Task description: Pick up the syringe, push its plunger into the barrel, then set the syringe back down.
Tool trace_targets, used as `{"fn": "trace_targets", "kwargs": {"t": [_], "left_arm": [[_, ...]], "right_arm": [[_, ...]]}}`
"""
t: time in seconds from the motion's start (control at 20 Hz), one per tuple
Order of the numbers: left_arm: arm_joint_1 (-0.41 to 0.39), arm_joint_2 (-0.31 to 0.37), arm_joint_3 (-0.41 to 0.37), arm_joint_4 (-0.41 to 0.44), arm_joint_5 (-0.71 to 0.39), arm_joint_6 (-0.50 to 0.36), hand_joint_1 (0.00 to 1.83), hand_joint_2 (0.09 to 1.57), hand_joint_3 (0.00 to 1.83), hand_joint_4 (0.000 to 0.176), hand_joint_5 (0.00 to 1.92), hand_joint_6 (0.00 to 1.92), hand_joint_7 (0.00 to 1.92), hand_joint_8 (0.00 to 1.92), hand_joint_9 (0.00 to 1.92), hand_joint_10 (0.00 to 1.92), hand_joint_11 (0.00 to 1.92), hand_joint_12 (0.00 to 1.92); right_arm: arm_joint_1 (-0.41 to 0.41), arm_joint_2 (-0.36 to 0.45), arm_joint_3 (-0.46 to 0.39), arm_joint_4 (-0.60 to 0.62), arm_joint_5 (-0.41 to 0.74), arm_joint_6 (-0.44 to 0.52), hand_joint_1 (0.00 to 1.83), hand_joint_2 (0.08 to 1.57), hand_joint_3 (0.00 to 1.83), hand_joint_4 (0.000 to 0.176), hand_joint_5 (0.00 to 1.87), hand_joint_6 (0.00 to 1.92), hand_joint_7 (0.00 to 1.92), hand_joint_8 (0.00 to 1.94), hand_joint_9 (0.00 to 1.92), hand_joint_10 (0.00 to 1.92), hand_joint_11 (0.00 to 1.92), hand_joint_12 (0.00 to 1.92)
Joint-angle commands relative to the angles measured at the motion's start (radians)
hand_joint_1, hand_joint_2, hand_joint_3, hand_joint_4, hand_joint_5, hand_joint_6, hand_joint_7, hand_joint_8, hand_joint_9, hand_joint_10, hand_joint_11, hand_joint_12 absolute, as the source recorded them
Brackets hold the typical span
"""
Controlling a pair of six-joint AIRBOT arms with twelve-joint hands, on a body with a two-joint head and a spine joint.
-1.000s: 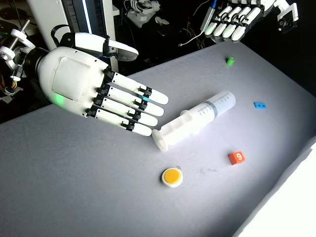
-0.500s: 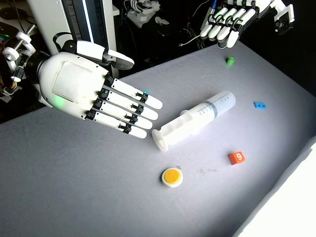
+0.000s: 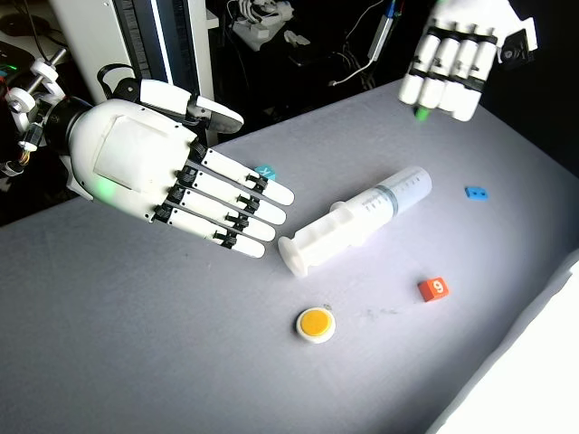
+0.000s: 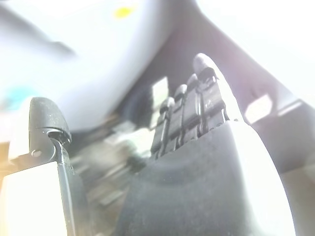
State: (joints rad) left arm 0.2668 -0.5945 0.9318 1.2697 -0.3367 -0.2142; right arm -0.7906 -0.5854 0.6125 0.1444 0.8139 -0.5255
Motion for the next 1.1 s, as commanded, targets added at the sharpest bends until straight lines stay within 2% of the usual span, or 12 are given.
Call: {"fn": "trace_targets", "kwargs": {"t": [0.0,0.1,0.15,0.3,0.4,0.6,0.7,0.75,0.8,0.95,1.05], "left_arm": [[-0.011,0.000,-0.017,-0.064,0.140,-0.002,1.00,1.04,0.00,0.000,0.00,0.00,0.00,0.00,0.00,0.00,0.00,0.45],[-0.012,-0.005,-0.063,-0.127,0.269,-0.002,1.01,1.05,0.00,0.000,0.00,0.00,0.00,0.00,0.00,0.00,0.00,0.43],[-0.012,-0.010,-0.094,-0.188,0.378,-0.002,1.00,1.06,0.01,0.000,0.00,0.00,0.00,0.00,0.00,0.00,0.00,0.40],[-0.013,-0.021,-0.135,-0.296,0.554,-0.002,1.02,1.08,0.01,0.000,0.00,0.00,0.00,0.00,0.00,0.00,0.00,0.35],[-0.014,-0.026,-0.155,-0.358,0.628,-0.002,1.00,1.07,0.00,0.000,0.00,0.00,0.00,0.00,0.00,0.00,0.00,0.31],[-0.013,-0.039,-0.190,-0.459,0.727,-0.002,0.92,1.09,0.01,0.000,0.00,0.00,0.00,0.00,0.00,0.00,0.00,0.42],[-0.008,-0.058,-0.205,-0.501,0.757,-0.002,0.94,1.07,0.00,0.000,0.00,0.00,0.00,0.00,0.00,0.00,0.00,0.36],[-0.002,-0.071,-0.206,-0.510,0.766,-0.002,0.95,1.05,0.00,0.000,0.00,0.00,0.00,0.00,0.00,0.00,0.00,0.35],[0.008,-0.088,-0.205,-0.511,0.765,-0.002,0.95,1.06,0.00,0.000,0.00,0.00,0.00,0.00,0.00,0.00,0.00,0.26],[0.033,-0.124,-0.199,-0.512,0.766,-0.002,0.90,1.06,0.00,0.000,0.00,0.00,0.00,0.00,0.00,0.00,0.00,0.28],[0.044,-0.149,-0.189,-0.512,0.775,-0.002,0.98,1.04,0.00,0.000,0.00,0.00,0.00,0.00,0.00,0.00,0.00,0.25]], "right_arm": [[0.006,0.003,-0.003,-0.004,0.130,-0.002,0.00,1.28,0.00,0.000,0.04,0.01,0.03,0.01,0.02,0.01,0.01,0.01],[0.006,0.002,-0.005,-0.004,0.140,-0.006,0.00,1.28,0.00,0.000,0.04,0.01,0.03,0.01,0.02,0.01,0.02,0.01],[0.005,-0.001,-0.005,-0.004,0.144,-0.009,0.00,1.29,0.00,0.000,0.04,0.01,0.04,0.01,0.03,0.01,0.03,0.02],[-0.017,-0.003,-0.005,0.000,0.172,-0.018,0.00,1.28,0.00,0.000,0.04,0.01,0.04,0.01,0.02,0.01,0.01,0.01],[-0.025,-0.004,-0.005,-0.001,0.187,-0.025,0.00,1.29,0.00,0.000,0.02,0.00,0.02,0.00,0.00,0.00,0.00,0.00],[-0.020,-0.004,-0.005,-0.001,0.189,-0.023,0.00,1.29,0.00,0.000,0.01,0.00,0.00,0.00,0.00,0.00,0.00,0.00],[-0.006,-0.004,-0.005,0.004,0.189,-0.022,0.00,1.29,0.00,0.000,0.04,0.01,0.03,0.01,0.01,0.00,0.00,0.00],[-0.002,-0.004,-0.005,0.010,0.189,-0.021,0.00,1.29,0.00,0.000,0.05,0.01,0.04,0.01,0.02,0.01,0.01,0.01],[0.004,-0.004,-0.005,0.012,0.189,-0.022,0.00,1.29,0.00,0.000,0.04,0.01,0.04,0.01,0.02,0.01,0.01,0.00],[0.008,-0.005,-0.005,0.012,0.189,-0.022,0.00,1.29,0.00,0.000,0.05,0.01,0.05,0.01,0.04,0.01,0.02,0.01],[0.008,-0.005,-0.005,0.012,0.189,-0.022,0.00,1.29,0.00,0.000,0.07,0.01,0.06,0.01,0.05,0.01,0.03,0.02]]}}
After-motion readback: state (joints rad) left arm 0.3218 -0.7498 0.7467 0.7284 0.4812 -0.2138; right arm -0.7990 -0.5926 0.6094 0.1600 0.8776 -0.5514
